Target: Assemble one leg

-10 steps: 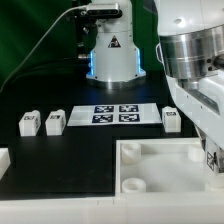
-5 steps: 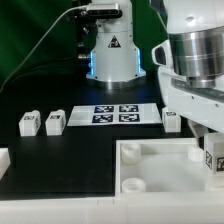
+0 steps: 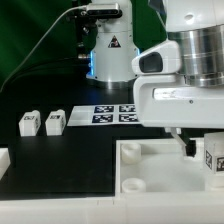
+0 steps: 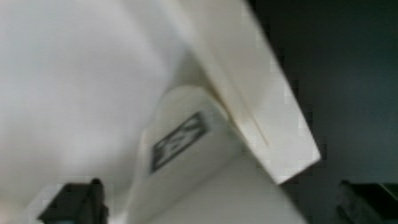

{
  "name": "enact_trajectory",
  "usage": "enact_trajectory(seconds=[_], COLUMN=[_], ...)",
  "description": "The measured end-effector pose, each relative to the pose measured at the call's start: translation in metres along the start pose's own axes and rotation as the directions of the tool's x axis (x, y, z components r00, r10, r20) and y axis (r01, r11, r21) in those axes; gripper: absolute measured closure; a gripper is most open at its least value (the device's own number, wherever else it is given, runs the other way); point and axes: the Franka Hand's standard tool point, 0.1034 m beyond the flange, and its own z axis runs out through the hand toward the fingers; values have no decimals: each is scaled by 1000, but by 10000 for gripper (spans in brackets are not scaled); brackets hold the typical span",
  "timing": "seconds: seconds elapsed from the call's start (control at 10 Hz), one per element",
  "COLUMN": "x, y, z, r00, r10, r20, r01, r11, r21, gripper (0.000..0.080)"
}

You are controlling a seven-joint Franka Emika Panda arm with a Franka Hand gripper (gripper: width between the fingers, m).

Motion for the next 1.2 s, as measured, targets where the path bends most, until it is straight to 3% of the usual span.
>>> enact_trajectory(seconds=[0.2,0.3,0.4,0.5,0.6,0.7,1.0,1.1,1.2], x=[0,-1,0,0,0,-1,1,0,0], y=[-2,-1,0,0,0,0,3,4,6], z=[0,1,0,0,1,1,1,2,2], r00=[967,956,956,961,967,979,975,914,797], r10=[-256,-293,-293,-275,-255,-202,221,405,604], r20=[-5,-3,-4,-4,-4,-5,-13,-20,-26], r01=[256,293,293,275,255,202,-221,-406,-604], r11=[966,956,956,961,967,979,975,914,797], r21=[-24,-27,-28,-27,-27,-26,-21,-24,-24], gripper=[151,151,273,273,413,509,508,508,508])
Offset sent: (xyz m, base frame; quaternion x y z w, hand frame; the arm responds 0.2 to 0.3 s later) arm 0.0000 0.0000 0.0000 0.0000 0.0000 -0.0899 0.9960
